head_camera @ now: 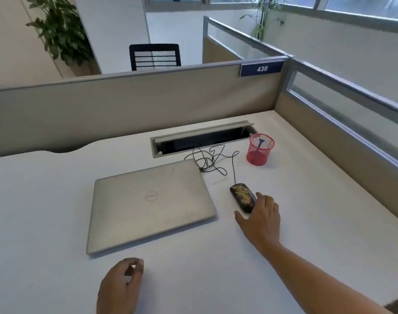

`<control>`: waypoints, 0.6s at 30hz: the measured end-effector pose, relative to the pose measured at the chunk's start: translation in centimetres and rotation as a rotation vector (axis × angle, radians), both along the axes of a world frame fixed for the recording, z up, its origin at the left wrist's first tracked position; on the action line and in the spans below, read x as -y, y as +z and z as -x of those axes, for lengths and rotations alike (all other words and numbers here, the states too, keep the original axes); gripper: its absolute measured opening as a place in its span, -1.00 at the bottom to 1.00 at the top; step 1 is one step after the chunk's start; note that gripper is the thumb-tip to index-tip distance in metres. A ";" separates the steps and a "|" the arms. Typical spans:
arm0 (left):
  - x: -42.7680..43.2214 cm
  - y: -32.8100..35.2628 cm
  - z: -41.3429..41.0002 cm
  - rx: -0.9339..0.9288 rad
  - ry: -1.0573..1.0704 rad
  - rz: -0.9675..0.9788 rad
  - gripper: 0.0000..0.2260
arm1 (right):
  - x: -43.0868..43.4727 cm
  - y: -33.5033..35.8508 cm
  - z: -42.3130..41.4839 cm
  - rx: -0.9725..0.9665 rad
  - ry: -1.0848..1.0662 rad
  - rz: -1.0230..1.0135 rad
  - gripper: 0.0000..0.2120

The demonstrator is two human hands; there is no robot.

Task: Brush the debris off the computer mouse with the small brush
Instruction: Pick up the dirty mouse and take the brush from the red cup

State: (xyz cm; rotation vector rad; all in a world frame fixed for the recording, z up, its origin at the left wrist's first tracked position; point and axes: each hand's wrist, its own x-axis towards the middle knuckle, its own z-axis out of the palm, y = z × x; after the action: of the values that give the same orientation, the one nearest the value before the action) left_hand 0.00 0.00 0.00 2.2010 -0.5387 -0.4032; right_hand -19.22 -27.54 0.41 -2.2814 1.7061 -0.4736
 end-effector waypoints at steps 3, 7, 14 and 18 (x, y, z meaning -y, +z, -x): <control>2.1 -0.3 1.7 -0.192 0.055 0.212 -0.85 | 1.6 -0.3 0.0 0.014 -0.031 -0.068 -0.12; 6.1 0.5 3.6 -0.397 0.023 0.369 -0.89 | 3.4 -0.9 -0.2 0.049 -0.015 -0.112 -0.10; 12.8 2.6 5.6 -0.623 -0.076 0.404 -0.88 | 4.9 -1.6 -0.4 0.015 0.000 -0.096 -0.07; 16.4 3.5 6.6 -0.689 -0.107 0.382 -0.87 | 5.1 -2.0 -0.5 0.020 -0.005 -0.117 -0.14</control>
State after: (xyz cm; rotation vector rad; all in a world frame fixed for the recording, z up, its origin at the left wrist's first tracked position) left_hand -6.60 -16.42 3.52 1.5398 -0.3142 -0.9773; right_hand -18.70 -32.66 -1.62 -2.1838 1.6848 -0.3858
